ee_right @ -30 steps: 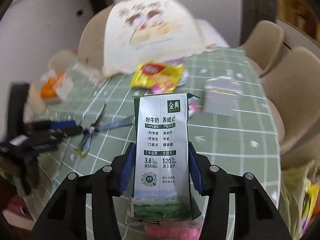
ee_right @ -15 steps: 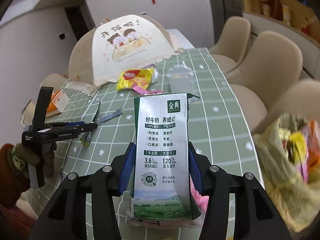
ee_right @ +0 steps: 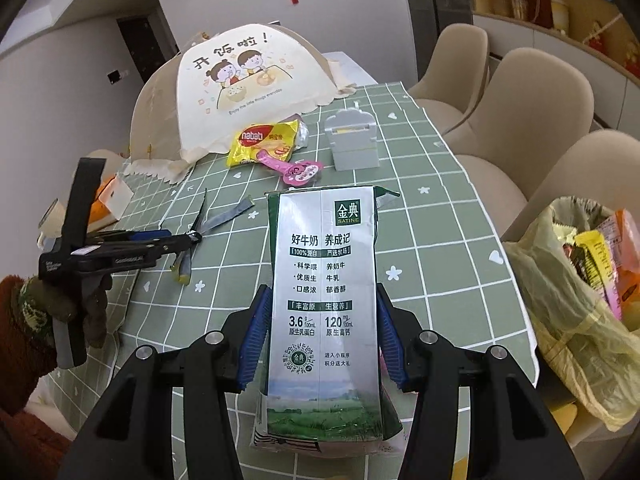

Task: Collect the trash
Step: 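Grasp the black stick wrappers with the left gripper while the right gripper holds the carton, then carry both items to the bin and open the left gripper over it, then lower the milk carton into the bin and open the right gripper, then grasp the pink candy packet and yellow wrapper together with the left gripper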

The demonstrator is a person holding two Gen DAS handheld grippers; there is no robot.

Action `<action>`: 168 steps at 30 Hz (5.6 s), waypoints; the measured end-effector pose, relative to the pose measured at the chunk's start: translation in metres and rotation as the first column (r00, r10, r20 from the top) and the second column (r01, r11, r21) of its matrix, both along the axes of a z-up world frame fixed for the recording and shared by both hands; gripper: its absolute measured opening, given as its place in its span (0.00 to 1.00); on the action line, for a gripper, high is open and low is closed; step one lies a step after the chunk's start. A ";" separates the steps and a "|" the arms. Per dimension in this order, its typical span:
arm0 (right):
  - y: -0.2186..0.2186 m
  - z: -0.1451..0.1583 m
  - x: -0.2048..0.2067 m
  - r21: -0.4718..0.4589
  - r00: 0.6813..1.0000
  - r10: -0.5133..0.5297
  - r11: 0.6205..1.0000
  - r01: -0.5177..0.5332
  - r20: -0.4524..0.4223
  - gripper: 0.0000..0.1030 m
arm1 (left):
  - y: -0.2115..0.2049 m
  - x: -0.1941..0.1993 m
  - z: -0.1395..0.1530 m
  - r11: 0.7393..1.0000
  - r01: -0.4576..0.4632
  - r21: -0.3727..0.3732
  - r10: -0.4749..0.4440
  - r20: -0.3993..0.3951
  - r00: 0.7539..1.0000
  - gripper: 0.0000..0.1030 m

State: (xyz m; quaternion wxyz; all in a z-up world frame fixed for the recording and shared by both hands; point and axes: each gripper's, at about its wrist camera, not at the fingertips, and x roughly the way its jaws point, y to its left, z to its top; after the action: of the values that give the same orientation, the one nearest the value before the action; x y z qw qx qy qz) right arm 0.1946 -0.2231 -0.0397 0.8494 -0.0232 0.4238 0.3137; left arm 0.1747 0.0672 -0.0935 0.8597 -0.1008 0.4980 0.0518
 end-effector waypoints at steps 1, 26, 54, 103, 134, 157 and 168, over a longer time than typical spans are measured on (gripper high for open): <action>-0.001 0.001 -0.001 0.001 1.000 0.000 1.000 0.000 0.005 0.46 | 0.001 0.001 -0.001 1.000 -0.009 -0.004 0.009 -0.006 1.000 0.48; -0.042 0.023 -0.010 0.043 0.995 -0.083 0.996 0.081 0.047 0.46 | -0.072 -0.001 0.102 0.994 0.108 0.025 -0.111 0.221 0.969 0.32; -0.213 0.129 0.019 0.033 0.878 -0.330 0.940 0.340 0.347 0.46 | -0.254 0.071 0.203 0.942 0.333 -0.035 -0.282 0.451 0.847 0.33; -0.235 0.029 0.120 -0.082 0.889 -0.431 0.891 0.446 0.153 0.46 | -0.252 0.110 0.101 0.920 0.314 -0.233 -0.251 0.266 0.931 0.54; -0.110 0.087 0.050 -0.165 0.925 -0.275 0.932 0.324 0.263 0.54 | -0.033 -0.020 0.111 0.958 0.021 -0.286 0.059 0.268 0.962 0.58; 0.051 0.043 0.107 -0.148 0.981 -0.008 0.988 0.037 0.196 0.54 | 0.079 0.088 0.047 0.965 -0.056 -0.258 0.117 0.229 0.966 0.62; 0.054 -0.007 0.115 -0.111 0.996 0.083 0.991 -0.080 0.027 0.54 | 0.053 0.224 0.020 0.982 0.179 -0.054 -0.173 0.106 0.979 0.62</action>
State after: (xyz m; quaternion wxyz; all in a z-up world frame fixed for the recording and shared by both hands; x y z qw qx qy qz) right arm 0.3096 -0.1695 -0.0464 0.8400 -0.0923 0.4254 0.3239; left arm 0.3989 0.1204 -0.0736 0.8814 -0.0859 0.4623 -0.0454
